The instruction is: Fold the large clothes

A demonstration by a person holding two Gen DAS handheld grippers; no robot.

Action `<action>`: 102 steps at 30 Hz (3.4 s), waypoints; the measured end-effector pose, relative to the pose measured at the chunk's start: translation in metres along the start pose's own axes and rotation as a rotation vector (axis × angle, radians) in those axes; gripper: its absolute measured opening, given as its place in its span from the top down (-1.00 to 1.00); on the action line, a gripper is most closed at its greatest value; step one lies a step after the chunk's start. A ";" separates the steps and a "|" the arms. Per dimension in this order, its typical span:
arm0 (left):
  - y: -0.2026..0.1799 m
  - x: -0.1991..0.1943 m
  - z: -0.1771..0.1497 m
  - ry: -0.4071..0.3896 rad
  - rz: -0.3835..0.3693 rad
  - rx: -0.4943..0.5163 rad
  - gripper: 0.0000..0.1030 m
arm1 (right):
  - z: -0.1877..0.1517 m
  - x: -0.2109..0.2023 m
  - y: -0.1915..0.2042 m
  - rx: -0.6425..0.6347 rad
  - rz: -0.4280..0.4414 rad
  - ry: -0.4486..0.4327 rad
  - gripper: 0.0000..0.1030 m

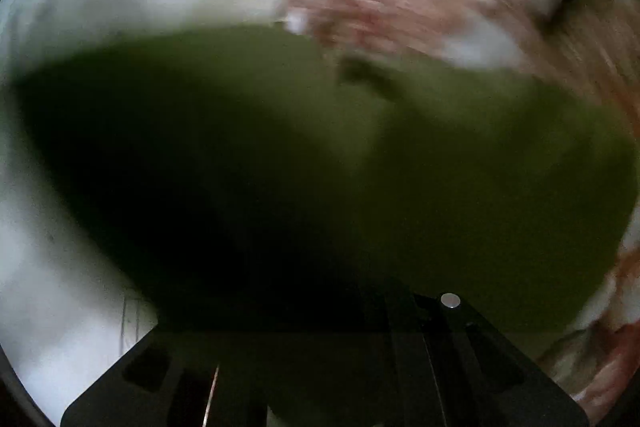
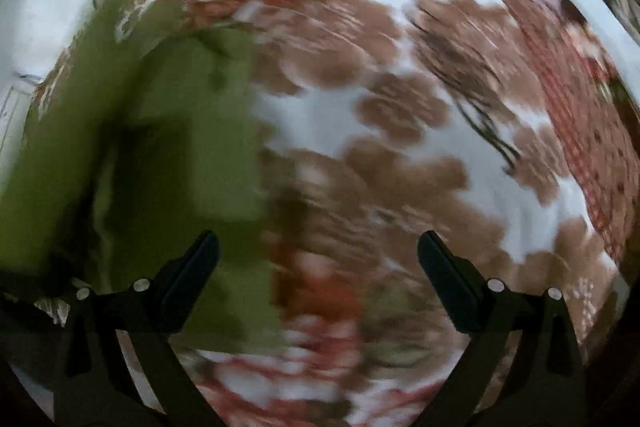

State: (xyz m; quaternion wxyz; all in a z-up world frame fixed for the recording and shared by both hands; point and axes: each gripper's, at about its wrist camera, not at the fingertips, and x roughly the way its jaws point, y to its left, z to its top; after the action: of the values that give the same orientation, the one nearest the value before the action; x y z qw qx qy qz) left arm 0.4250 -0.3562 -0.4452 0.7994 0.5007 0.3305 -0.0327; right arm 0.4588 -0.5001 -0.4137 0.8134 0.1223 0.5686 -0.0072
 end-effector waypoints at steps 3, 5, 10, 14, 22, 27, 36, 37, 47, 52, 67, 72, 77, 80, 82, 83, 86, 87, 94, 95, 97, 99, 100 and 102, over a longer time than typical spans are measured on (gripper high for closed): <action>-0.044 0.007 -0.003 -0.018 0.031 0.114 0.87 | -0.007 0.002 -0.032 0.039 -0.032 0.014 -0.91; -0.048 0.008 -0.003 -0.026 0.042 0.128 0.87 | -0.008 -0.004 -0.045 0.046 -0.023 0.006 -0.91; -0.056 0.008 -0.002 -0.044 0.092 0.191 0.87 | 0.012 -0.013 -0.039 0.064 0.213 0.009 -0.91; -0.062 0.005 -0.003 -0.089 0.115 0.261 0.87 | 0.036 -0.013 -0.003 0.132 0.647 0.133 -0.91; -0.060 -0.003 -0.005 -0.152 0.106 0.298 0.87 | 0.063 0.033 0.084 -0.003 0.723 0.374 -0.91; -0.059 -0.010 -0.006 -0.168 0.097 0.288 0.87 | 0.057 0.065 0.100 -0.049 0.600 0.457 -0.91; -0.058 -0.016 -0.002 -0.213 0.091 0.271 0.86 | 0.055 0.089 0.106 -0.057 0.514 0.529 0.66; -0.058 -0.016 -0.004 -0.218 0.091 0.283 0.79 | 0.056 0.093 0.100 -0.030 0.547 0.539 0.74; -0.040 -0.044 -0.050 -0.264 0.239 0.341 -0.28 | 0.070 0.064 0.073 0.050 0.631 0.461 0.93; -0.016 -0.033 -0.082 -0.222 0.275 0.360 -0.29 | 0.071 0.027 0.049 0.038 0.616 0.458 0.93; -0.042 -0.022 -0.120 -0.223 0.264 0.323 -0.13 | 0.017 0.100 0.015 0.040 0.408 0.516 0.62; 0.001 -0.061 -0.138 -0.232 0.152 0.284 -0.51 | 0.007 0.065 0.013 -0.096 0.247 0.492 0.13; 0.034 -0.103 -0.166 -0.245 0.021 0.214 -0.85 | 0.005 0.014 0.015 -0.199 0.047 0.363 -0.56; 0.071 -0.113 -0.169 -0.226 -0.029 0.084 -0.90 | 0.014 -0.018 0.033 -0.202 0.078 0.242 -0.84; 0.089 -0.108 -0.161 -0.226 -0.014 0.006 -0.90 | 0.027 -0.034 0.061 -0.214 0.084 0.123 -0.91; 0.098 -0.103 -0.154 -0.232 0.013 -0.032 -0.90 | 0.034 -0.036 0.075 -0.220 0.086 0.065 -0.91; 0.112 -0.073 -0.128 -0.219 0.058 -0.119 -0.89 | 0.057 -0.012 0.110 -0.208 0.045 -0.029 -0.91; 0.115 -0.064 -0.120 -0.210 0.050 -0.156 -0.89 | 0.058 0.000 0.119 -0.204 0.028 -0.037 -0.91; 0.070 0.012 -0.111 -0.067 -0.156 -0.361 -0.89 | 0.025 0.070 0.114 -0.223 -0.160 -0.013 -0.91; 0.068 0.019 -0.119 -0.060 -0.189 -0.404 -0.89 | 0.020 0.075 0.104 -0.230 -0.163 -0.016 -0.91; 0.069 0.025 -0.128 -0.042 -0.247 -0.448 -0.89 | 0.011 0.073 0.087 -0.259 -0.187 -0.027 -0.90; 0.068 0.024 -0.134 -0.047 -0.270 -0.442 -0.89 | 0.004 0.070 0.075 -0.310 -0.240 -0.046 -0.91; 0.067 0.022 -0.137 -0.052 -0.274 -0.421 -0.89 | 0.001 0.069 0.071 -0.320 -0.254 -0.045 -0.91; 0.072 0.018 -0.144 -0.046 -0.314 -0.425 -0.89 | -0.002 0.066 0.058 -0.318 -0.266 -0.027 -0.91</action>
State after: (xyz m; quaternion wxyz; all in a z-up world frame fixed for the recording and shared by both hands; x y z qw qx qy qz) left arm 0.3950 -0.1975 -0.4397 0.8790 0.2633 0.3854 -0.0978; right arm 0.4889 -0.4346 -0.4642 0.8219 -0.0839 0.5628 -0.0265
